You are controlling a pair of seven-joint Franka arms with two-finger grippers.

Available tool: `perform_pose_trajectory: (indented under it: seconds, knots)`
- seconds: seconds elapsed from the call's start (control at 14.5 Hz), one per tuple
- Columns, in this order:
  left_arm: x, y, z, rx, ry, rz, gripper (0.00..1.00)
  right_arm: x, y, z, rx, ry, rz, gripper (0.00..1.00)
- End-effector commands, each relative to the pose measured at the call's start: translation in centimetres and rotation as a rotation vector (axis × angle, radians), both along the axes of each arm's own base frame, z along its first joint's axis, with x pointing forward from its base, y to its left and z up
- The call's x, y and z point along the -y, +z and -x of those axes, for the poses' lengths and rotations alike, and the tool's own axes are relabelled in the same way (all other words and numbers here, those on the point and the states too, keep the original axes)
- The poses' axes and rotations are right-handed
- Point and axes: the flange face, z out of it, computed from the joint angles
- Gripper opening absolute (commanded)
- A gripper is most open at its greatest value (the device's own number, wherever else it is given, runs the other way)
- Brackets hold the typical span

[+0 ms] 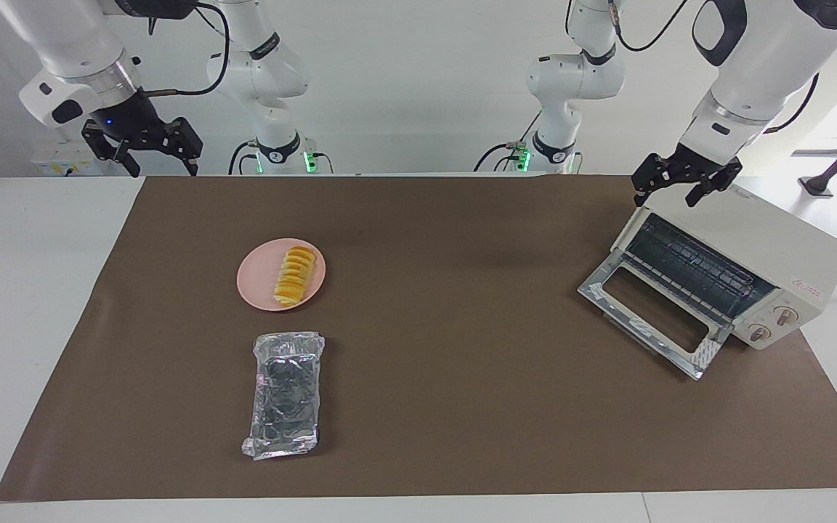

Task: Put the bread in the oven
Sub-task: 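Grasp the orange bread slices on the pink plate with the right gripper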

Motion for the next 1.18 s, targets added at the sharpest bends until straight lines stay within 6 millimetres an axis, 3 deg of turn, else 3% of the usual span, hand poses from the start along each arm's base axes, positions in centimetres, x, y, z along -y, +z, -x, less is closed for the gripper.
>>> perform_pose_trajectory:
  seconds: [0.0,0.35,0.55,0.76,0.9,1.11]
  knots:
    - [-0.3,0.2,1.0,-0.004,-0.007,-0.002,1.0,0.5,-0.1,0.7,0.006,0.013,0.0,1.0]
    - [-0.2,0.2,1.0,-0.004,-0.008,-0.002,1.0,0.4,-0.2,0.7,0.006,0.017,-0.001,1.0]
    - [-0.3,0.2,1.0,-0.004,-0.007,-0.002,1.0,0.0,-1.6,1.4,0.022,0.021,0.0,1.0]
    - [-0.3,0.2,1.0,-0.004,-0.007,-0.002,1.0,-1.9,-6.4,2.4,0.043,0.042,0.004,1.0]
    - [-0.3,0.2,1.0,-0.004,-0.007,-0.002,1.0,-3.9,-9.5,2.3,0.034,0.027,0.005,1.0]
    - [-0.3,0.2,1.0,-0.004,-0.007,-0.002,1.0,-5.2,-15.1,2.1,0.036,0.013,0.007,1.0]
